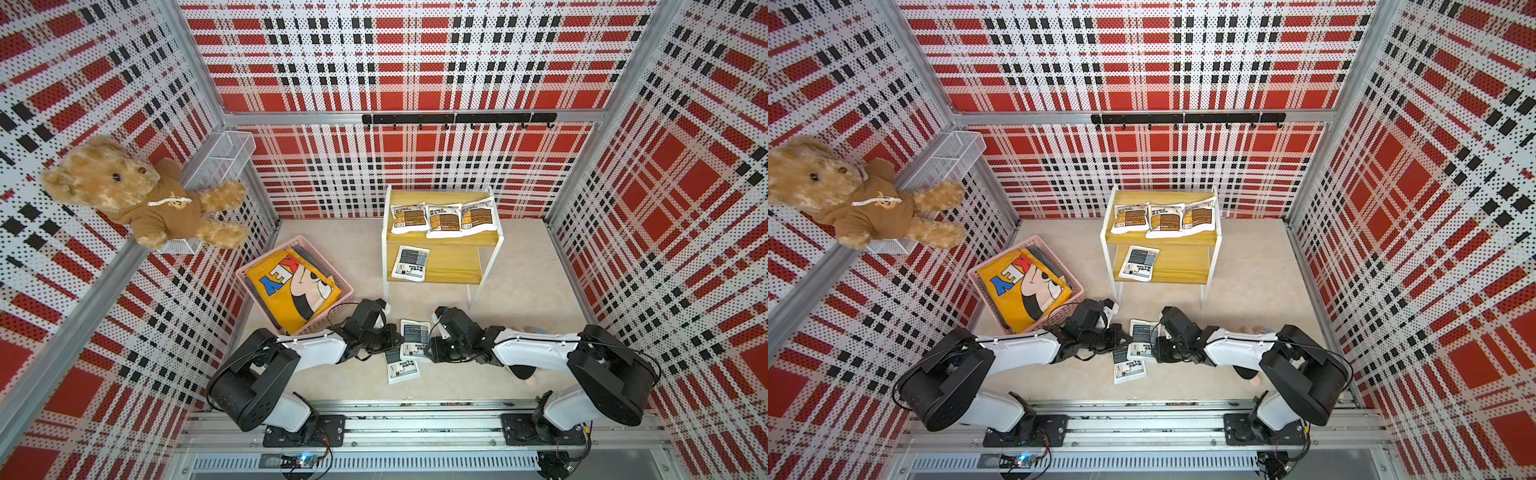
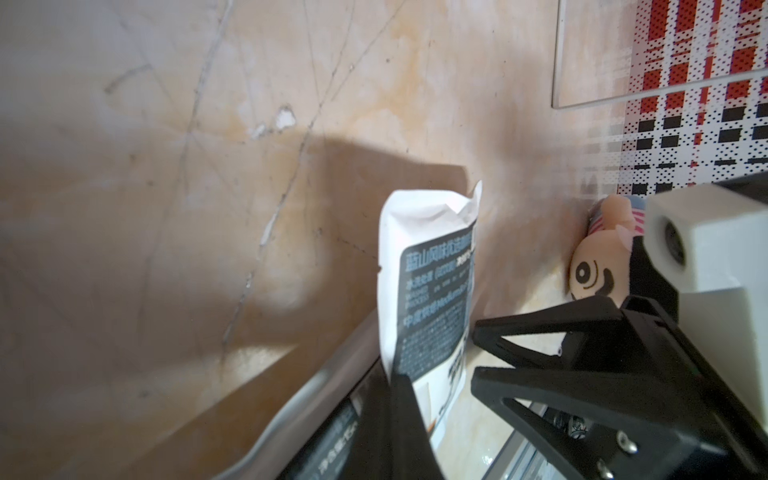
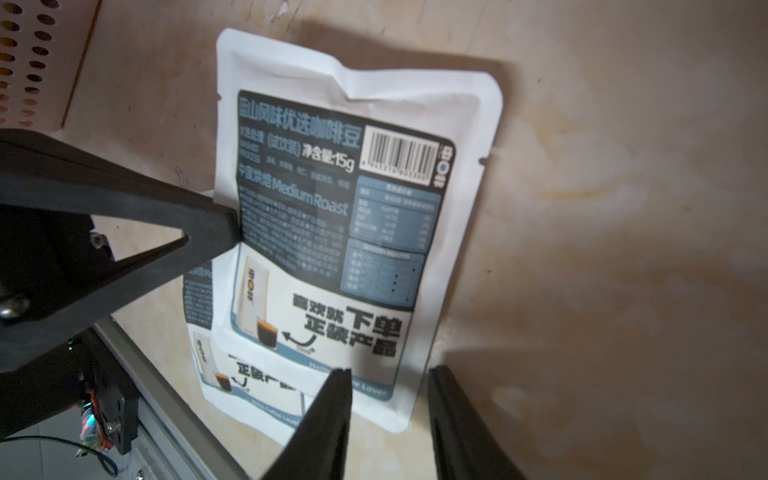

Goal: Place the bagged coffee beans on the shelf by color
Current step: Pick up the bagged coffee beans at the center of the board.

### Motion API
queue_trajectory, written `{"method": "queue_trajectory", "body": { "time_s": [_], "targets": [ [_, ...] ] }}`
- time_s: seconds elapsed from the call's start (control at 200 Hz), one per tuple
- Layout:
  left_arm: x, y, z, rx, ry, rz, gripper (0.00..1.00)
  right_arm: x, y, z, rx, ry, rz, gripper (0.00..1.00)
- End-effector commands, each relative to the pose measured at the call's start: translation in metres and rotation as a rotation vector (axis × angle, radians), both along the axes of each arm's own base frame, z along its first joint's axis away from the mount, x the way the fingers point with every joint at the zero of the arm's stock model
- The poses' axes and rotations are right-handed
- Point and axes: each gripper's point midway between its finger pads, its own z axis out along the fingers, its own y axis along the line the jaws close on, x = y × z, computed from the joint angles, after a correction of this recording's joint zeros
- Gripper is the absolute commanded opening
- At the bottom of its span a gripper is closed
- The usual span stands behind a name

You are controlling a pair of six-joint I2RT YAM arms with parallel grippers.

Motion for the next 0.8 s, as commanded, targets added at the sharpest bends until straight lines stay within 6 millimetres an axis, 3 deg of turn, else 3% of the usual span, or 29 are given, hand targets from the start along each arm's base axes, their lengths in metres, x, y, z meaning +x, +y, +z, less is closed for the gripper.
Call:
{"method": "queue_trajectory", "body": {
  "time_s": [0.0,0.07,0.441,0.797],
  "targets": [
    [0.006,-0.001,0.016,-0.049,-0.055,0.011,0.00,0.003,-0.012,0.013,-0.017,-0.037,-0.023,0.40],
    [0.006,-0.001,0.025,-0.077,-0.070,0.024,0.00,0.006,-0.018,0.026,-0.015,-0.066,-0.044,0.49],
    [-0.003,0.001,0.069,-0.230,-0.123,0.068,0.00,0.001,-0.053,0.088,0.060,-0.155,-0.101,0.68],
    [-0.027,0.002,0.128,-0.432,-0.177,0.080,0.00,-0.011,-0.037,0.152,0.271,-0.187,-0.024,0.80]
  ]
}}
